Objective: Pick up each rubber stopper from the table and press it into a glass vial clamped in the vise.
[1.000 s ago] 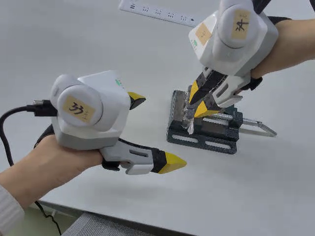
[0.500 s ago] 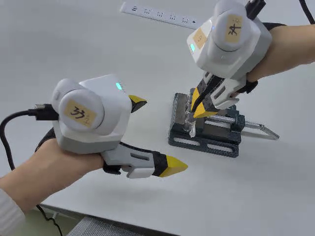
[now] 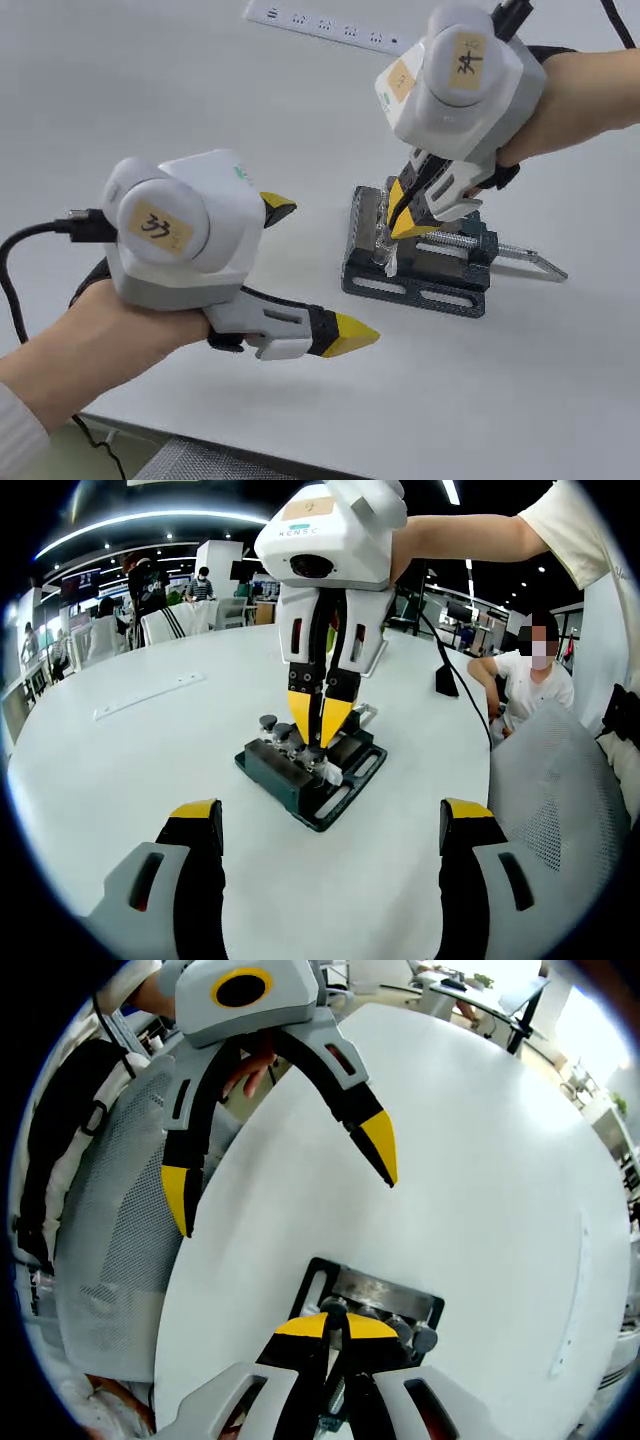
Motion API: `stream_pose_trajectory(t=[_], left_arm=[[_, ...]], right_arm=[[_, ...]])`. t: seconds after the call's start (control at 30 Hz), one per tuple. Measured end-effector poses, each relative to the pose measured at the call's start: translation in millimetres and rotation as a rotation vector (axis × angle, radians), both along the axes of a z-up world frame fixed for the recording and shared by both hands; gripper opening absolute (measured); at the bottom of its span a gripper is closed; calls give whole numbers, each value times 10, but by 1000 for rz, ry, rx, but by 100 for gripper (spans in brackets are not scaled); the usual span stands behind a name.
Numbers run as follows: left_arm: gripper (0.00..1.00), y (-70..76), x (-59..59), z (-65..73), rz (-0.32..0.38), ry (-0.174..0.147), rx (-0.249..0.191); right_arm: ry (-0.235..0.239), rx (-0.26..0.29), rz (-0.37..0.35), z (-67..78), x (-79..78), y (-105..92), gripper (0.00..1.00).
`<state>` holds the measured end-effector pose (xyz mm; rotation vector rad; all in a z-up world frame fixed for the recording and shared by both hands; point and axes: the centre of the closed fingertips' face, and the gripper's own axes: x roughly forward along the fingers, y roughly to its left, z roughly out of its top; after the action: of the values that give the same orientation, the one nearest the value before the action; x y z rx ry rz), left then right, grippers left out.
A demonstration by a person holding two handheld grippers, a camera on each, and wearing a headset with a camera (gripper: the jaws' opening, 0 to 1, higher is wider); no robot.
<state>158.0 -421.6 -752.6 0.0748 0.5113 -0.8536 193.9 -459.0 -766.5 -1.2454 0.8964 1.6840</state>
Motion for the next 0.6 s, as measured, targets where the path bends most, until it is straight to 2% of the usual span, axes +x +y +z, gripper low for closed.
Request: stream_pose_trajectory(t=[0.27, 0.4, 0.6], left_arm=[[88, 9, -1, -6, 8, 5, -2], [88, 7, 5, -8, 9, 4, -2], [88, -13, 19, 1, 8, 0, -5]], right_arm=[[-25, -22, 10, -2, -5, 1, 0], [-21, -30, -28, -12, 8, -3, 0], [-30, -45, -42, -28, -4, -20, 0]])
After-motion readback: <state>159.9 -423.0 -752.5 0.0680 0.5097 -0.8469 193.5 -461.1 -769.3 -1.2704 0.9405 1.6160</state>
